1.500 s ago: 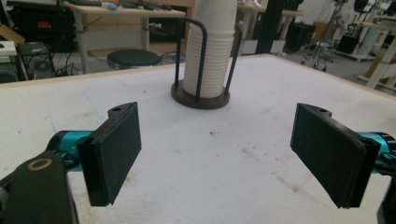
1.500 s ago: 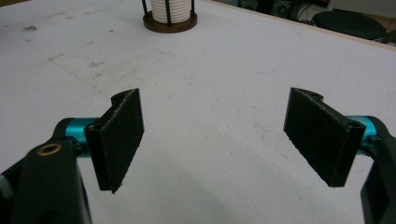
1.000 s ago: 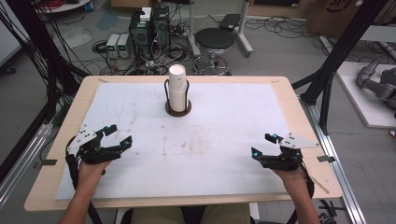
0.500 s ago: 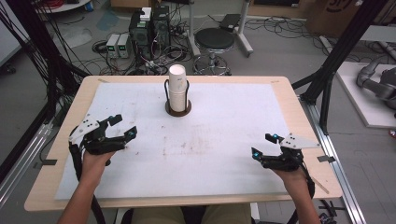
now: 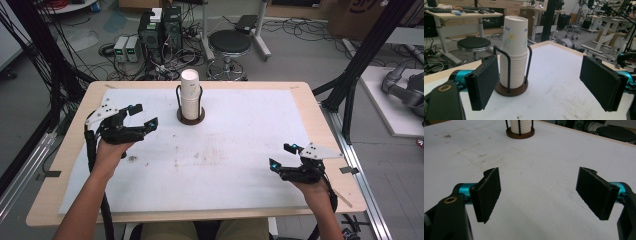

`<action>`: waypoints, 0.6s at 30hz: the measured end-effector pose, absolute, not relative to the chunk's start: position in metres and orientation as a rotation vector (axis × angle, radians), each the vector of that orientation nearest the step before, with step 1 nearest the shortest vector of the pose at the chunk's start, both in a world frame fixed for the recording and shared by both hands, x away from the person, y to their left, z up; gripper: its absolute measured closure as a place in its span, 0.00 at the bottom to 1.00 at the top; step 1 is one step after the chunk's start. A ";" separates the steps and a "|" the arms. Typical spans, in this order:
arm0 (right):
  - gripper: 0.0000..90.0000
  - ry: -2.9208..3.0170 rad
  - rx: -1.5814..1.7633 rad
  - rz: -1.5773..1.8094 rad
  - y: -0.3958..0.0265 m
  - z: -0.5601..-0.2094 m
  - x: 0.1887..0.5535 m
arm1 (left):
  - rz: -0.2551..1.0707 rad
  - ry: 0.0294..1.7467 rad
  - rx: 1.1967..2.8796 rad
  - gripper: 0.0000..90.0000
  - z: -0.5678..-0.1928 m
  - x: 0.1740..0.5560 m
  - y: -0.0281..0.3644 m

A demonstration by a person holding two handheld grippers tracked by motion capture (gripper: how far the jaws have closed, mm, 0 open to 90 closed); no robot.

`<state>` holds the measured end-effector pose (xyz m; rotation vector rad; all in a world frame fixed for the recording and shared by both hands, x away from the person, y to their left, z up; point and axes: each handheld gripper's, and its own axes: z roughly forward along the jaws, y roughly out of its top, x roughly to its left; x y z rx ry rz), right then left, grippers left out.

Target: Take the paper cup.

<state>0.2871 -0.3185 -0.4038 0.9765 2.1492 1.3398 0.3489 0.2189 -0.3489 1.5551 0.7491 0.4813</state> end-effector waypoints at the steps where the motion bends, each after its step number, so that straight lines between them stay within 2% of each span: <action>1: 0.23 2.150 0.976 1.342 -0.318 -0.404 0.287 | 0.478 0.749 1.556 0.18 -0.346 0.353 0.216; 18: 0.23 2.154 0.979 1.343 -0.320 -0.402 0.287 | 0.443 0.723 1.630 0.18 -0.322 0.398 0.186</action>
